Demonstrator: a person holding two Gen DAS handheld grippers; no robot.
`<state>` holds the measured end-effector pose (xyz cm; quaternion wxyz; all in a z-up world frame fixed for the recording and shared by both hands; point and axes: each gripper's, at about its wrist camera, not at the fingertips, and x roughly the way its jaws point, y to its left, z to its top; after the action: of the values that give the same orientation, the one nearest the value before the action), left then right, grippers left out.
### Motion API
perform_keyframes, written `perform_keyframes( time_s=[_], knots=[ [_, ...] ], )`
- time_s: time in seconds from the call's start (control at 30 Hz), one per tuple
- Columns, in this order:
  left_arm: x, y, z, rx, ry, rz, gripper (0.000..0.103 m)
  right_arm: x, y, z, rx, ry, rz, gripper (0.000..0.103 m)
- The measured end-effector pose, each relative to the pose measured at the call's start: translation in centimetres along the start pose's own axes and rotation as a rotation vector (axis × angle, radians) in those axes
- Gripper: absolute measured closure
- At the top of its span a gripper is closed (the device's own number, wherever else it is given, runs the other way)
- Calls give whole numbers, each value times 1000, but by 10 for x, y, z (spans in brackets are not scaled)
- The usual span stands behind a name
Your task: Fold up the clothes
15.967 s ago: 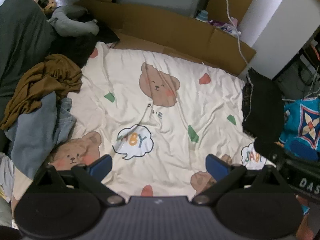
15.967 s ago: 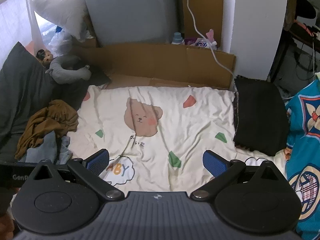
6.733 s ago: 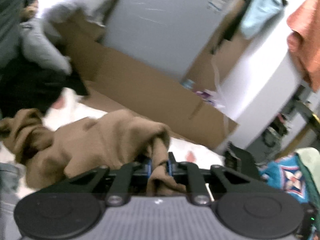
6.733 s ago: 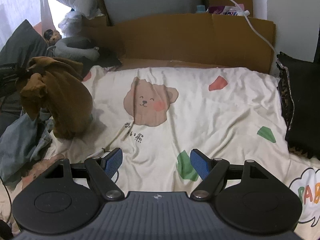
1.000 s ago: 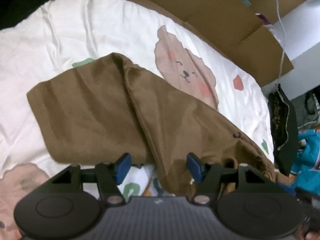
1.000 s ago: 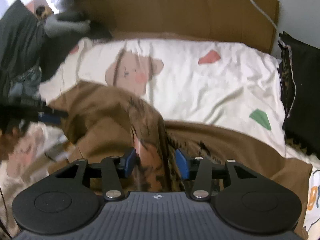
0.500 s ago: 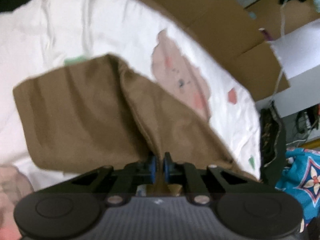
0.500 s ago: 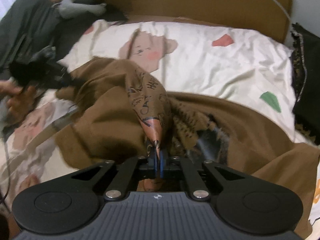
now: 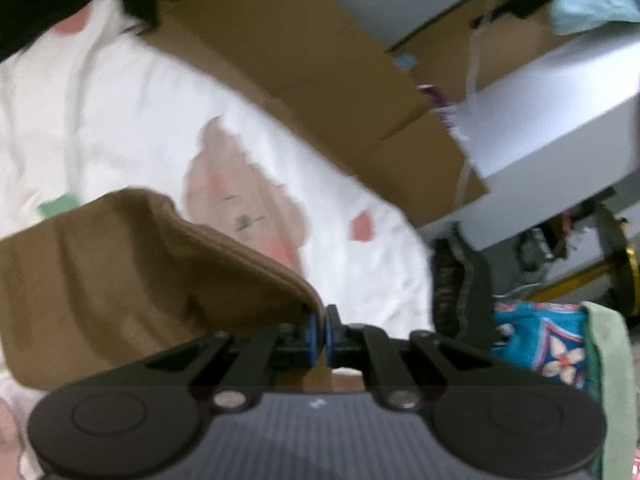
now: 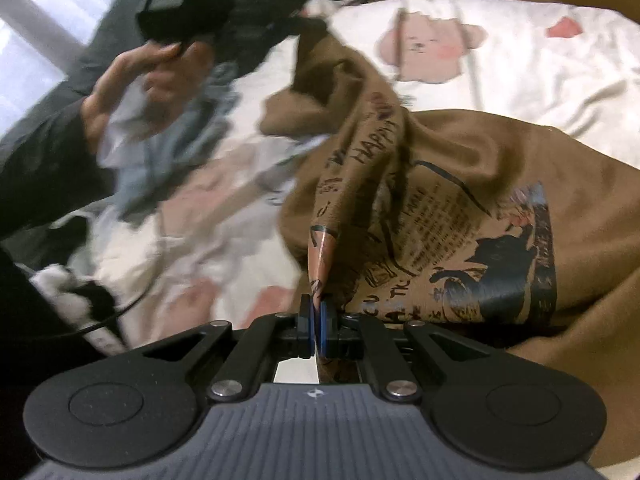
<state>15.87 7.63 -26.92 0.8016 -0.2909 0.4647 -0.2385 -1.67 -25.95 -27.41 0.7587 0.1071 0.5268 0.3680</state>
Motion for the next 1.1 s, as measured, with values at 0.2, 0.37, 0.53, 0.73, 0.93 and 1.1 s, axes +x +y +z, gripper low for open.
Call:
perform_keyframes(
  time_s=[0.2,0.37,0.53,0.73,0.93,1.1],
  knots=[
    [-19,-52,14,78,-43,-85,99,-8,33,9,21,-64,220,103],
    [-38,-93,17,129,-57,-196,99,-11,62,30,25,-147,387,102],
    [-59,-136,14,224,-44,-327,99,-16,83,46,-19,-191,461,102],
    [-58,-152,-3,337,2,-322,99,-6,82,39,-53,-153,349,98],
    [-35,-123,-28,314,85,-244,99,-32,50,27,10,-204,256,62],
    [-29,-112,-41,309,124,-233,99,-52,27,25,59,-245,167,62]
  ],
)
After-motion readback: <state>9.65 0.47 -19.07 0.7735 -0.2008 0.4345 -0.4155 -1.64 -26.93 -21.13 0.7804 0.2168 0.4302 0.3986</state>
